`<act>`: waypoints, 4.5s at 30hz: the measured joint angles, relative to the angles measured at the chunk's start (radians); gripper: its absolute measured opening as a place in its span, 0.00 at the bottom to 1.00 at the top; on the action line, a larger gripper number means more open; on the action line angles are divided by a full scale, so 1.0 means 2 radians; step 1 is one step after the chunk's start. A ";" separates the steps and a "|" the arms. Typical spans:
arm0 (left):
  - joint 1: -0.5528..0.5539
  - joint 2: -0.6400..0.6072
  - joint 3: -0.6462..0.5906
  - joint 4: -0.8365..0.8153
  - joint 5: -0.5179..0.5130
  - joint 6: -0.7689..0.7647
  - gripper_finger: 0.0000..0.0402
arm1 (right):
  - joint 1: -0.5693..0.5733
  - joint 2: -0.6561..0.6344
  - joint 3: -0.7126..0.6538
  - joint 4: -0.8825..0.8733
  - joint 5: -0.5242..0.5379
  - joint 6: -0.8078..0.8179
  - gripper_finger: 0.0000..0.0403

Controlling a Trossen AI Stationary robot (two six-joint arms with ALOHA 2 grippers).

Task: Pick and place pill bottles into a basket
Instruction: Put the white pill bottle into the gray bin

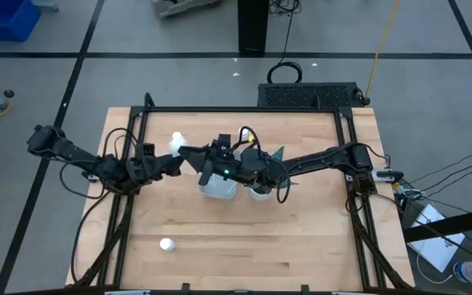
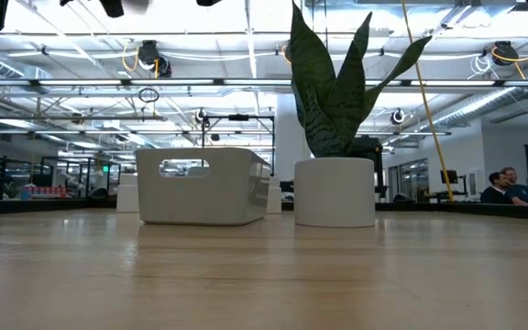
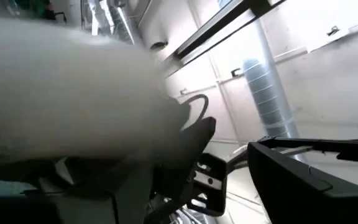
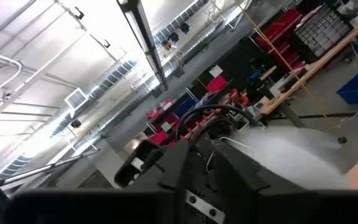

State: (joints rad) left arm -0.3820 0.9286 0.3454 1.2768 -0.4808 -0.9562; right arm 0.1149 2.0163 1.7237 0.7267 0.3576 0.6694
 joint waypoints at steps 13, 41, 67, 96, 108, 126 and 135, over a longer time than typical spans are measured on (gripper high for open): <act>-0.009 0.000 0.000 -0.001 0.032 -0.003 0.27 | 0.005 -0.011 0.000 0.000 -0.025 -0.026 0.08; -0.009 -0.033 0.000 0.003 0.040 0.045 0.19 | -0.032 -0.147 0.000 -0.312 -0.038 -0.083 0.35; -0.093 -0.226 0.000 -0.497 -0.042 0.308 0.02 | -0.287 -0.232 0.000 -0.712 -0.277 -0.173 0.66; -0.168 -0.397 -0.167 -0.474 -0.140 0.251 0.02 | -0.316 0.076 0.233 -0.944 -0.283 -0.224 0.66; -0.170 -0.396 -0.167 -0.465 -0.144 0.269 0.01 | -0.305 0.111 0.233 -0.928 -0.244 -0.223 0.66; -0.170 -0.396 -0.167 -0.463 -0.144 0.268 0.03 | -0.305 0.137 0.207 -0.925 -0.242 -0.223 0.66; -0.170 -0.396 -0.167 -0.458 -0.153 0.267 0.06 | -0.300 0.137 0.201 -0.901 -0.246 -0.219 0.66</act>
State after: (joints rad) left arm -0.7227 0.1360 0.0105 0.3599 -0.7864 -0.4229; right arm -0.4858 2.2900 2.1265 -1.0757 -0.1352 0.2314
